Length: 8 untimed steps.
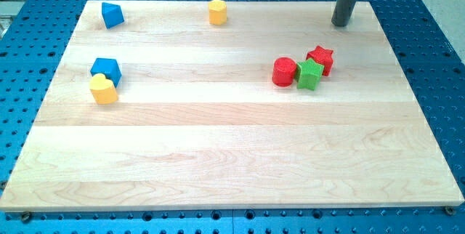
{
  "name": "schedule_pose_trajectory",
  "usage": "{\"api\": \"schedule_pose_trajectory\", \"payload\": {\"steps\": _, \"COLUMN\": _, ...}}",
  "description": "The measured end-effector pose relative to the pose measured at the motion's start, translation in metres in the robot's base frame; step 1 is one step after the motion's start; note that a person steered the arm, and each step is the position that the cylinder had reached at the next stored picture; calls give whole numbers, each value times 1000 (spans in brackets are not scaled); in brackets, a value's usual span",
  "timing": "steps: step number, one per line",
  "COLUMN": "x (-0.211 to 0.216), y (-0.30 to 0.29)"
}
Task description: Nudge the green circle
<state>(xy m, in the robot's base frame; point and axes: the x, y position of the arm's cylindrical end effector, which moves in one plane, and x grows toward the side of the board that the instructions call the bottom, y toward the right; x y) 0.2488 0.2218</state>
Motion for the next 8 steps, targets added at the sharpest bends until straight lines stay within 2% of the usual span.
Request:
{"api": "schedule_pose_trajectory", "payload": {"steps": 1, "x": -3, "y": -5}}
{"api": "schedule_pose_trajectory", "payload": {"steps": 2, "x": 37, "y": 42}}
{"api": "schedule_pose_trajectory", "payload": {"steps": 3, "x": -19, "y": 103}}
{"api": "schedule_pose_trajectory", "payload": {"steps": 4, "x": -58, "y": 105}}
{"api": "schedule_pose_trajectory", "payload": {"steps": 6, "x": -49, "y": 37}}
{"api": "schedule_pose_trajectory", "payload": {"steps": 7, "x": -21, "y": 35}}
{"api": "schedule_pose_trajectory", "payload": {"steps": 8, "x": -8, "y": 79}}
